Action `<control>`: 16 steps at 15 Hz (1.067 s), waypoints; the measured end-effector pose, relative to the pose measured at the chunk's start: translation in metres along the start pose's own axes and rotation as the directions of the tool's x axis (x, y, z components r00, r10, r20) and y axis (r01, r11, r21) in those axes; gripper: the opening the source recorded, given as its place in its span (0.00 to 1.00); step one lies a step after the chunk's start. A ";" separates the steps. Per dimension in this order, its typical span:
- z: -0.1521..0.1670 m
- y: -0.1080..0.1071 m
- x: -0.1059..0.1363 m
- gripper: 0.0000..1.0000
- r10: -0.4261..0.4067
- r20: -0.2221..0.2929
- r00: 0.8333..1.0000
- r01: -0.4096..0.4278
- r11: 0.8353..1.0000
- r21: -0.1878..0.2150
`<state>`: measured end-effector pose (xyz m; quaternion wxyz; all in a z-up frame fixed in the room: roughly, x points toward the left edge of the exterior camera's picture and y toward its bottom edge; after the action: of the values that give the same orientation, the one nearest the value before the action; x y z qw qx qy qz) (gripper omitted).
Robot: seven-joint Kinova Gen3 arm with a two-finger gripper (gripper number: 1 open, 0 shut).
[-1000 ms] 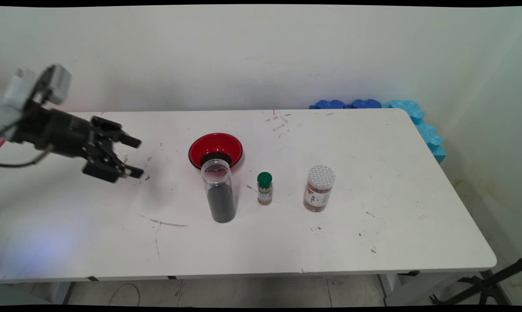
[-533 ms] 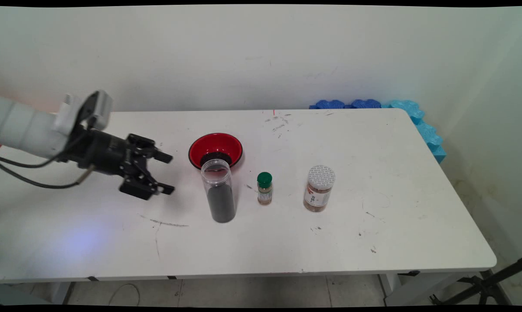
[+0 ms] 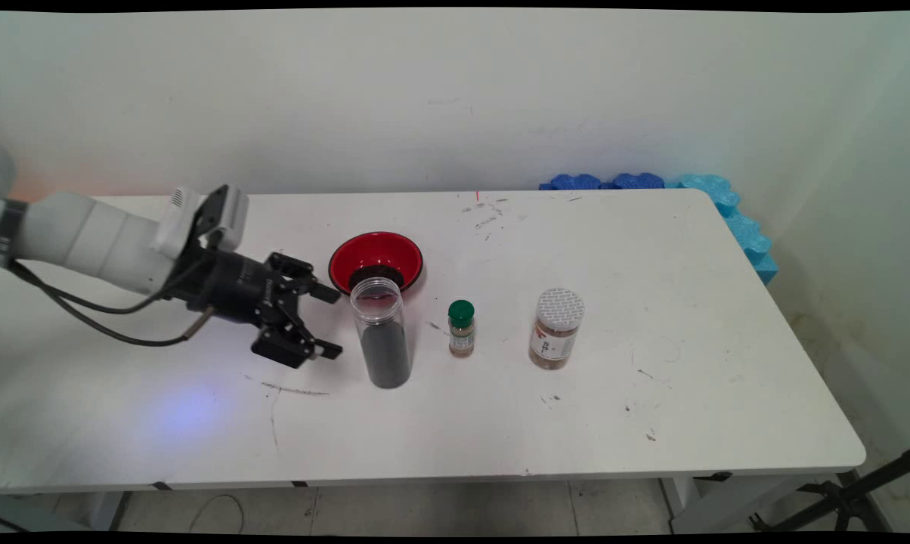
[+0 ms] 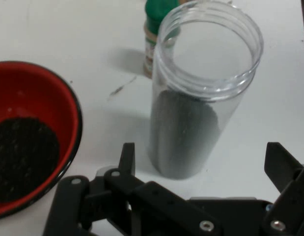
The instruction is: Pick up the black seasoning powder from the table
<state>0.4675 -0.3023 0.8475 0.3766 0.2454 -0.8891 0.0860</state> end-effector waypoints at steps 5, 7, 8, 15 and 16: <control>0.025 -0.004 0.008 1.00 0.034 -0.010 0.999 -0.035 0.999 -0.022; 0.034 -0.007 0.011 1.00 0.042 -0.016 0.999 -0.042 0.999 -0.029; 0.037 -0.007 0.013 1.00 0.044 -0.019 0.999 -0.044 0.998 -0.033; 0.052 -0.009 0.018 1.00 0.051 -0.025 0.998 -0.052 0.997 -0.056; 0.054 -0.010 0.019 0.00 0.045 -0.024 0.999 -0.046 0.997 -0.058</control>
<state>0.4277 -0.3359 0.8229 0.3918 0.2128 -0.8922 0.0713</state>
